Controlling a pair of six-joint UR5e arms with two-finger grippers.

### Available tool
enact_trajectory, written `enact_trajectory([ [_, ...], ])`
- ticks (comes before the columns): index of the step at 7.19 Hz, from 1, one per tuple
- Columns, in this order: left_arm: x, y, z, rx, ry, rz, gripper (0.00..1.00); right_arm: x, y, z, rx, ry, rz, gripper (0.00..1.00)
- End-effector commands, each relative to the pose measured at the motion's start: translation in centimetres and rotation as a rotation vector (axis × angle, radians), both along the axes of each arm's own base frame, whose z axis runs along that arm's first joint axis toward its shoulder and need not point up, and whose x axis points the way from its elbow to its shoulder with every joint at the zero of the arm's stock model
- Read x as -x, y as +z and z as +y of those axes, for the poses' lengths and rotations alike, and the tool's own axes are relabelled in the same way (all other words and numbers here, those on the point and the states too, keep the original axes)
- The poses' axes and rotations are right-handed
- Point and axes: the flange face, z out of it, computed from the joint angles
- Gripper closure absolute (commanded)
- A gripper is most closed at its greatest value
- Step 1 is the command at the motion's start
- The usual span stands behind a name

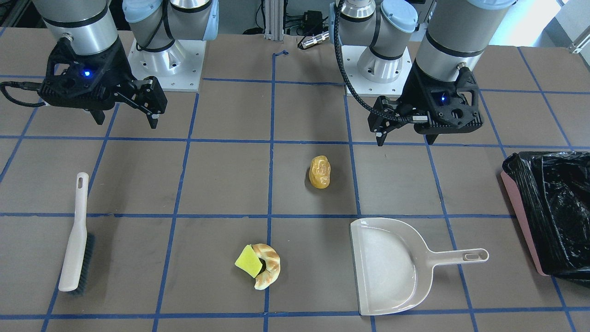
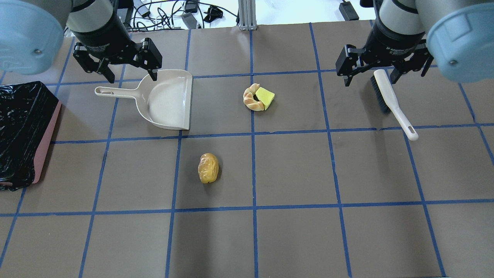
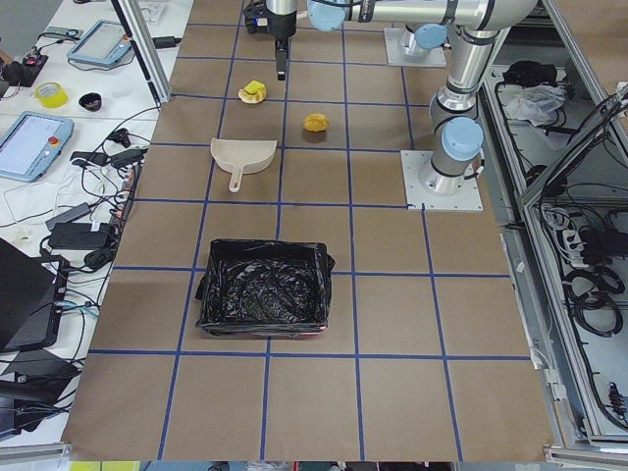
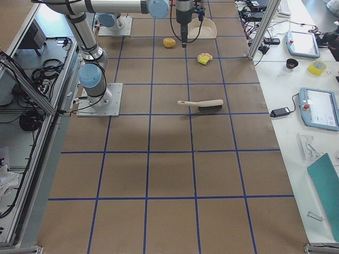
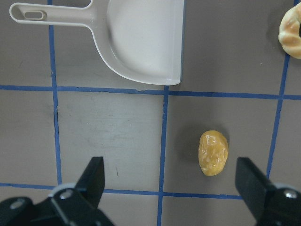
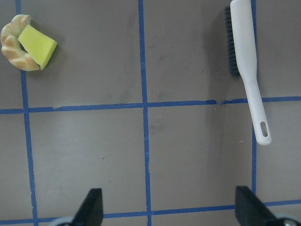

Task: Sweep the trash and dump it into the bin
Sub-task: 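Lower the left gripper to the dustpan while the right descends to the brush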

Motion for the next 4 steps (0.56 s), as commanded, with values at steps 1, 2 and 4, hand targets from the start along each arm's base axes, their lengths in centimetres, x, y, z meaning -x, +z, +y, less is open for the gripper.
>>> enact_trajectory([
  [1,0.0,-0.2,0.0,-0.004,-0.011,-0.004,0.00,0.0,0.1,0.1,0.000,0.000,0.000,0.00],
  [2,-0.1,-0.1,-0.6,0.023,0.007,0.000,0.00,-0.2,0.1,0.2,-0.002,0.005,-0.005,0.00],
  [4,-0.1,-0.5,-3.0,0.132,0.064,0.014,0.00,-0.5,0.0,0.0,0.005,0.016,-0.019,0.00],
])
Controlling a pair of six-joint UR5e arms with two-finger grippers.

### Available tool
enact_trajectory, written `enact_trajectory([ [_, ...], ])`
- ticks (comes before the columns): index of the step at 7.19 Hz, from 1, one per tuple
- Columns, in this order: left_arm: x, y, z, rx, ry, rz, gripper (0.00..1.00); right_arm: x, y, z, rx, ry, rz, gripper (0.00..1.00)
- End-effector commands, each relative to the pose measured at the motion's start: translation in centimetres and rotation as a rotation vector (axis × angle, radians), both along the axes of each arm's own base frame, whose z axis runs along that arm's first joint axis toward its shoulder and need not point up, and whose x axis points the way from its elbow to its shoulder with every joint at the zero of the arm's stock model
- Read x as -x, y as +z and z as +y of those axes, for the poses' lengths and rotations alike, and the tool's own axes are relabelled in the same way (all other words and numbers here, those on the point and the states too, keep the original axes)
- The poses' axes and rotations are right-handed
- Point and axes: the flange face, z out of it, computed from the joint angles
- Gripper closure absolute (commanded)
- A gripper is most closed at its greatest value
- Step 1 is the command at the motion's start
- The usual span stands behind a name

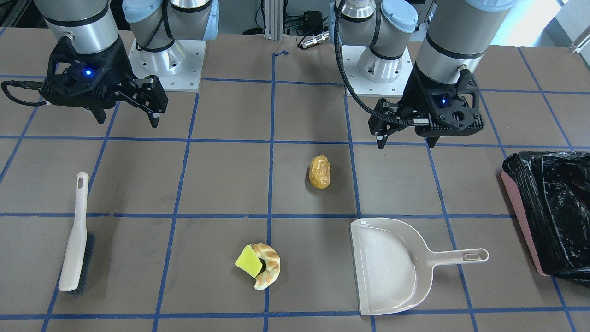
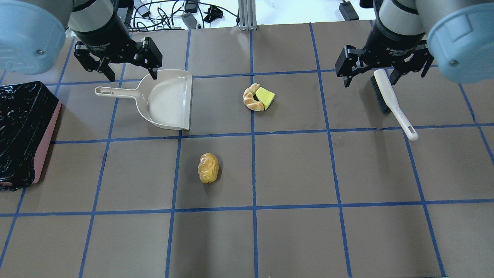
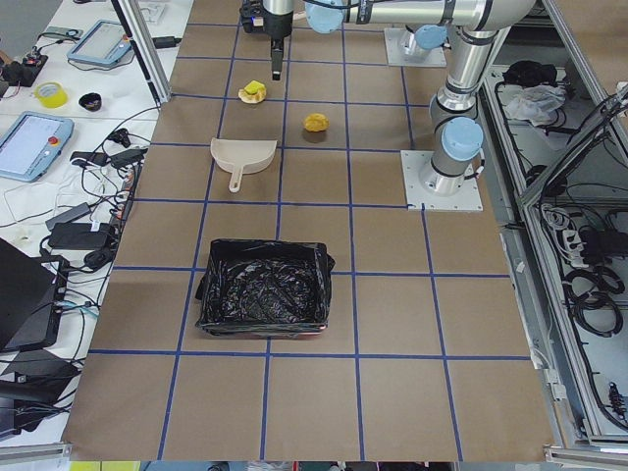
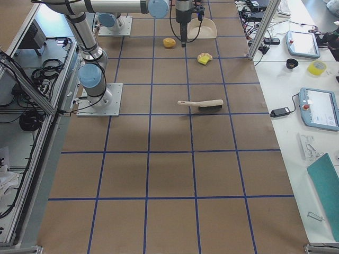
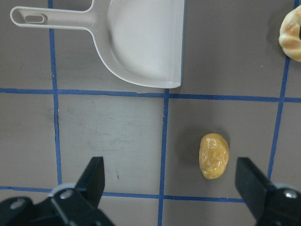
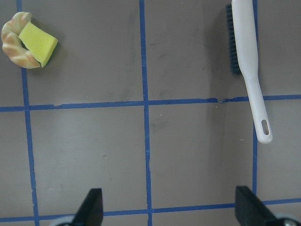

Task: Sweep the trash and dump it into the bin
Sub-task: 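Lower the left gripper to the dustpan while the right descends to the brush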

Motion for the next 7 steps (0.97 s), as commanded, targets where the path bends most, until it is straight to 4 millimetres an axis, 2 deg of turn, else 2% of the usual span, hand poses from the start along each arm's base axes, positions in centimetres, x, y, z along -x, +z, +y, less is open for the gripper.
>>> enact_trajectory([
  [1,-0.1,-0.7,-1.6,0.048,0.124,0.018,0.00,-0.2,0.1,-0.1,0.010,0.009,-0.013,0.00],
  [2,-1.0,-0.7,-2.2,0.081,0.302,0.047,0.00,-0.6,0.1,-0.1,0.013,0.013,-0.057,0.00],
  [3,-3.0,-1.0,-2.6,0.080,0.516,0.083,0.00,-0.6,0.1,-0.2,0.013,0.014,-0.066,0.00],
  [4,-5.5,-2.2,-2.8,0.067,0.736,0.107,0.00,-0.5,0.0,-0.3,0.013,0.013,-0.063,0.00],
  [5,-6.0,-2.7,-2.7,0.077,0.857,0.114,0.00,-0.3,-0.2,-0.2,0.002,0.019,-0.059,0.00],
  [6,-6.3,-2.8,-3.3,0.115,0.862,0.125,0.00,-0.1,-0.3,-0.5,0.004,0.023,-0.059,0.00],
  [7,-6.6,-3.3,-3.5,0.147,0.865,0.111,0.00,1.7,-2.1,-1.1,-0.032,0.009,-0.057,0.00],
])
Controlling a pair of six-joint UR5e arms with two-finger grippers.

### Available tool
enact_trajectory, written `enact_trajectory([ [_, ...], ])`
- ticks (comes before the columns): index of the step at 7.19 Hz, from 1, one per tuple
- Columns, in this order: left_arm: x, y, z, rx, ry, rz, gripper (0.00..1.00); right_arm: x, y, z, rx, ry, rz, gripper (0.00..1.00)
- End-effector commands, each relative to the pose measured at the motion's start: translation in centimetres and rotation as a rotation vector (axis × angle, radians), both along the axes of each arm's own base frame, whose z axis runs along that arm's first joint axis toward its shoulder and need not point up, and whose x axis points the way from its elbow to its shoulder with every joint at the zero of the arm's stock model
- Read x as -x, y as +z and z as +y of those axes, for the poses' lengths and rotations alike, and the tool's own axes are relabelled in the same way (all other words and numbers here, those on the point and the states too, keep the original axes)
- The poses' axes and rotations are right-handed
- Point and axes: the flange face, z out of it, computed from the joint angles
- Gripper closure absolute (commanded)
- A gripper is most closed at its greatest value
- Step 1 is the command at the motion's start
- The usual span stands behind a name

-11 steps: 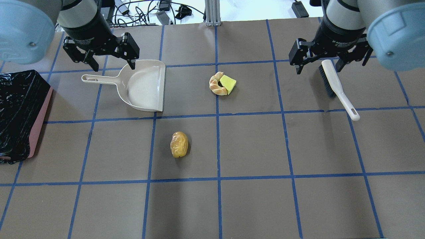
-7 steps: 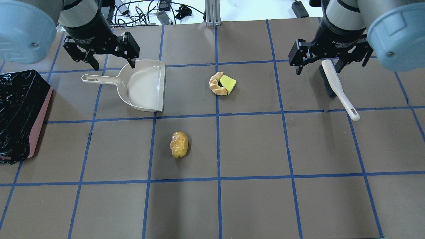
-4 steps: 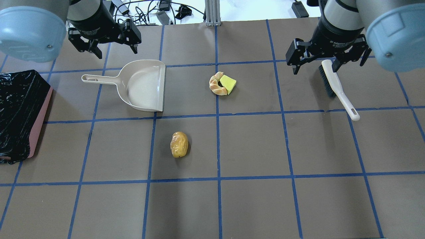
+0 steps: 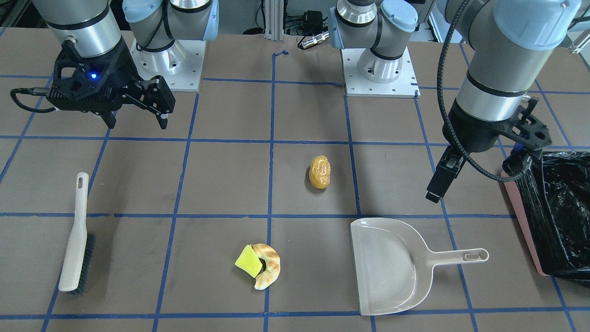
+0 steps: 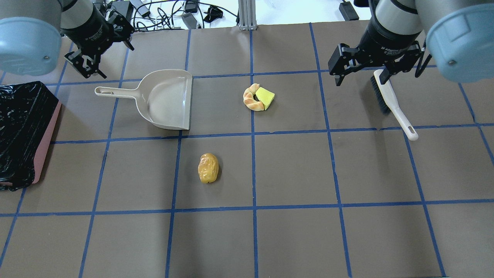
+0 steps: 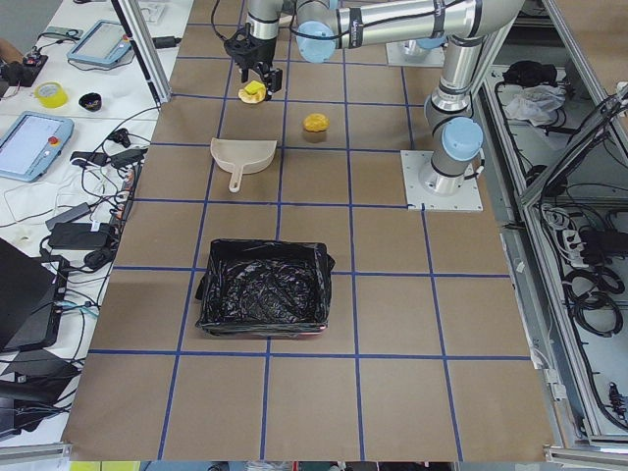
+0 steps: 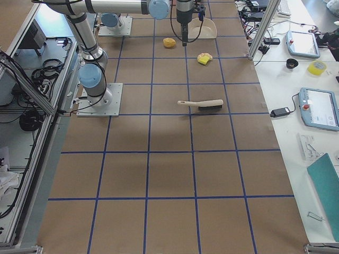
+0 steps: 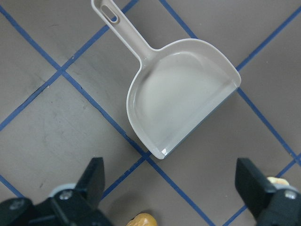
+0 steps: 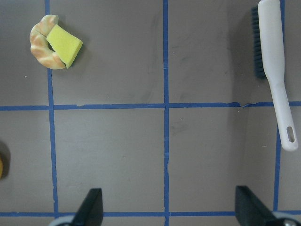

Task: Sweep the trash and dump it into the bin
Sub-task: 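Lower the left gripper to the dustpan while the right descends to the brush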

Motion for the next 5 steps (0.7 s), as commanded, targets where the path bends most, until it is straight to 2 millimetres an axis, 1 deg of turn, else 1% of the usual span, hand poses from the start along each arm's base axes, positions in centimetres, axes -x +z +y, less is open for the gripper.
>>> enact_trajectory([
  [1,-0.8,-1.6,-0.4,0.039,0.071,-0.041,0.00,4.5,-4.1,-1.0,-0.035,-0.024,-0.003,0.00],
  [2,-1.0,-3.4,-1.0,0.017,0.186,-0.018,0.00,7.6,-6.3,-1.5,-0.008,0.035,0.007,0.00],
  [3,-1.2,-4.8,-1.9,0.011,0.344,0.014,0.00,10.8,-9.7,-1.9,-0.043,0.069,0.020,0.00],
  [4,-1.2,-7.2,-3.0,-0.023,0.494,0.049,0.00,14.1,-11.8,-2.1,-0.058,0.049,0.017,0.00],
  [5,-2.2,-8.2,-4.1,-0.028,0.612,0.067,0.00,16.1,-13.5,-2.7,-0.070,0.047,0.031,0.00],
])
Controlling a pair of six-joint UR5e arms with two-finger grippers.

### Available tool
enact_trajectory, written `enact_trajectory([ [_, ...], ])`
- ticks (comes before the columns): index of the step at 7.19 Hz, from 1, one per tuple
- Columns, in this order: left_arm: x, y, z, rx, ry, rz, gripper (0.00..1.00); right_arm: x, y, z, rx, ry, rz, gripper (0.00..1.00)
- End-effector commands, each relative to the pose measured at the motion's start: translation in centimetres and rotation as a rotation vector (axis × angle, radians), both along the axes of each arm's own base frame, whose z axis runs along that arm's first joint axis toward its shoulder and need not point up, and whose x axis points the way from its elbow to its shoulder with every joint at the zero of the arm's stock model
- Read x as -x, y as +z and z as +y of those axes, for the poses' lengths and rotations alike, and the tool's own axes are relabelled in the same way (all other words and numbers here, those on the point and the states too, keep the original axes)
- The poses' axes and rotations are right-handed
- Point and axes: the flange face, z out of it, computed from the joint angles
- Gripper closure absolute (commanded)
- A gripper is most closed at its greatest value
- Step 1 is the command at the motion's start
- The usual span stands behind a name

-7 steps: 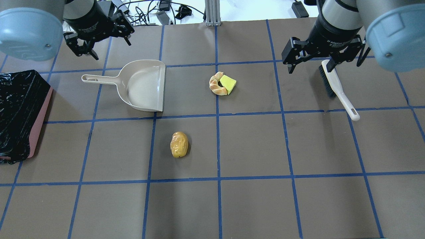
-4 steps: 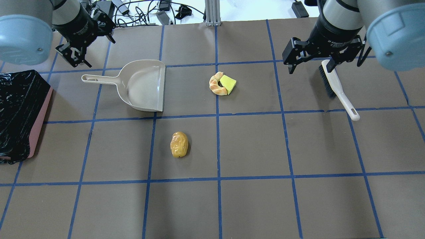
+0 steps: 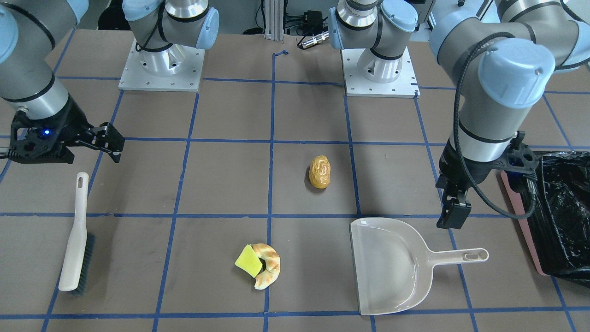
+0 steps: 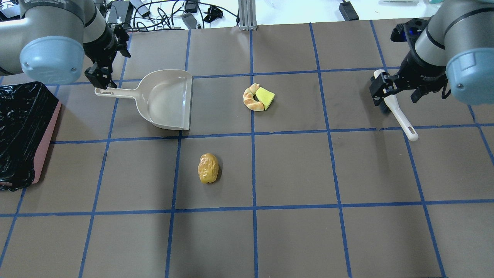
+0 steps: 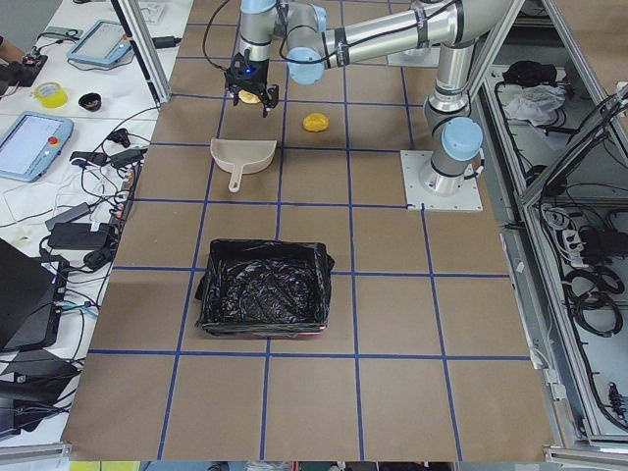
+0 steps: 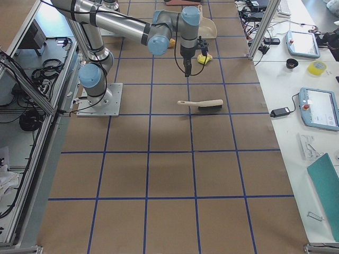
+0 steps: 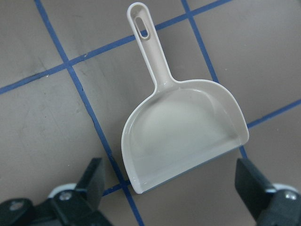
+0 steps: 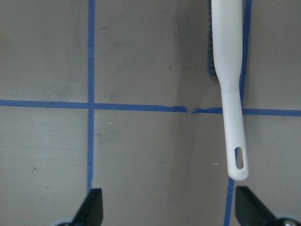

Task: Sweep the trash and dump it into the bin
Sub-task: 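Close the left gripper on the dustpan handle while the right gripper grasps the brush handle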

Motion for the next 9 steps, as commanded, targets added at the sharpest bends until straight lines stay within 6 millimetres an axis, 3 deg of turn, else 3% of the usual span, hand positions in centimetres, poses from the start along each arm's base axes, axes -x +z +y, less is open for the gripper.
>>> enact_trajectory([
  [1,-3.1,-1.8,-2.3,-0.061,0.188,0.042,0.05,4.4,-3.1,-1.0,-0.020,0.017,0.100,0.00],
  [3,-5.9,-1.7,-4.9,-0.153,0.197,0.056,0.00,5.0,-5.2,-1.8,-0.045,0.067,0.118,0.02],
  [4,-7.9,-2.3,-6.8,-0.185,0.221,0.063,0.00,5.6,-7.2,-1.2,-0.081,0.057,0.098,0.08],
  [5,-9.7,-3.9,-8.7,-0.205,0.240,0.065,0.00,6.8,-8.2,-0.9,-0.066,0.035,0.100,0.06],
  [6,-11.9,-6.5,-10.3,-0.231,0.266,0.073,0.00,7.0,-8.6,-1.6,-0.033,0.077,0.108,0.00],
  [7,-13.1,-8.4,-11.4,-0.247,0.292,0.082,0.00,7.3,-10.1,-2.0,-0.047,0.095,0.100,0.01],
  [9,-13.3,-9.7,-12.4,-0.243,0.292,0.116,0.00,7.4,-12.4,-2.9,-0.044,0.094,0.078,0.01],
])
